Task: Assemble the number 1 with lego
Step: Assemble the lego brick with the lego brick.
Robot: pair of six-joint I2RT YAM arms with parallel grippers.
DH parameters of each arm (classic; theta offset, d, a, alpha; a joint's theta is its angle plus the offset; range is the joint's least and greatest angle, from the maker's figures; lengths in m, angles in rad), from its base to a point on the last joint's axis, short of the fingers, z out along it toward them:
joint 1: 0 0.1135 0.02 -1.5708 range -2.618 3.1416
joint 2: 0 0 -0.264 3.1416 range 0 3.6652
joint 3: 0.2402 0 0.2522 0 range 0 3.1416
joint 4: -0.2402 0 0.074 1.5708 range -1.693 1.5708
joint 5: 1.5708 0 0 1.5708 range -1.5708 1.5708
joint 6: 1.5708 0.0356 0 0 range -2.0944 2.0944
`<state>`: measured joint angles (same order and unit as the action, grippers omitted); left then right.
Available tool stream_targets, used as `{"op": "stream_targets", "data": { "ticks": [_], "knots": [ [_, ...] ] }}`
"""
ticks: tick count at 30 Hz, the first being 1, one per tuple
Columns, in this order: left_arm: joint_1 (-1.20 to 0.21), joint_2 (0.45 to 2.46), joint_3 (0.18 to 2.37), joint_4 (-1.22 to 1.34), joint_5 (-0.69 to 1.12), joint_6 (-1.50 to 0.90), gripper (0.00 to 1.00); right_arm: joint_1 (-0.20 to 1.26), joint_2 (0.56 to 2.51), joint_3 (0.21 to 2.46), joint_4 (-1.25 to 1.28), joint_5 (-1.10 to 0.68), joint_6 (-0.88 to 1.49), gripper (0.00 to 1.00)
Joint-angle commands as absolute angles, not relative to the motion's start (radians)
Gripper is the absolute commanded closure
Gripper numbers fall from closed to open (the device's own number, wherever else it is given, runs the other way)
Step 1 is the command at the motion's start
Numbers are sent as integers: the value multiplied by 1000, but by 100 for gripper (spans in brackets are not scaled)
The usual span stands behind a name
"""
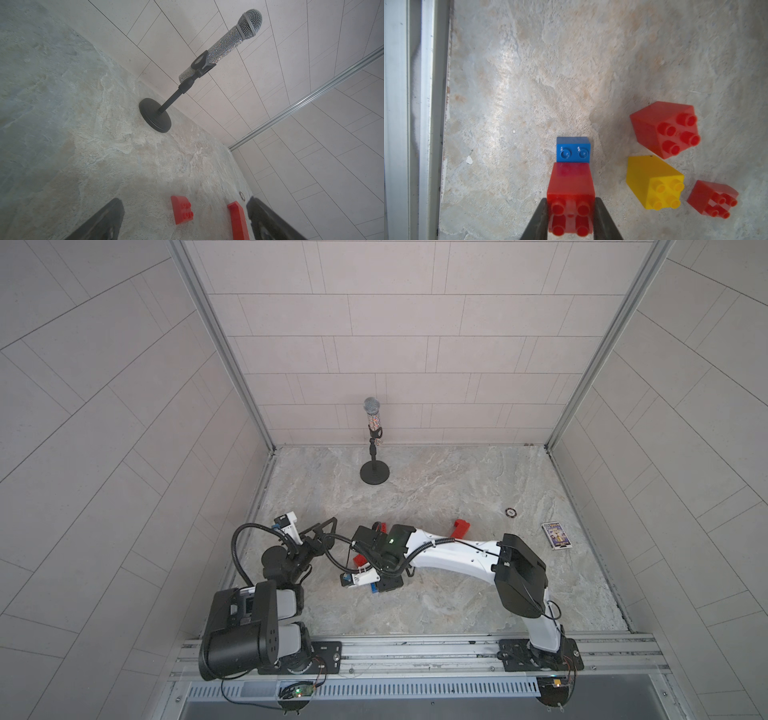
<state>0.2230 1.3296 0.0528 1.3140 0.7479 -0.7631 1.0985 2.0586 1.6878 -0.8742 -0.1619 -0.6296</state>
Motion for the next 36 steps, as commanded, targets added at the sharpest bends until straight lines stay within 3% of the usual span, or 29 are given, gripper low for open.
{"op": "stream_targets", "data": {
  "ticks": [1, 22, 31, 36],
  "knots": [
    [229, 1335, 64, 1362, 759, -767, 0, 1095, 2144, 1678, -930, -176, -652, 100],
    [230, 1337, 65, 1362, 758, -766, 0, 1057, 2311, 1769, -1050, -179, -508, 100],
    [230, 1339, 66, 1362, 758, -766, 0, 1041, 2302, 1777, -992, -34, -473, 100],
    [230, 1344, 68, 1362, 758, -767, 0, 1016, 2289, 1789, -997, -85, -459, 100]
  ]
}}
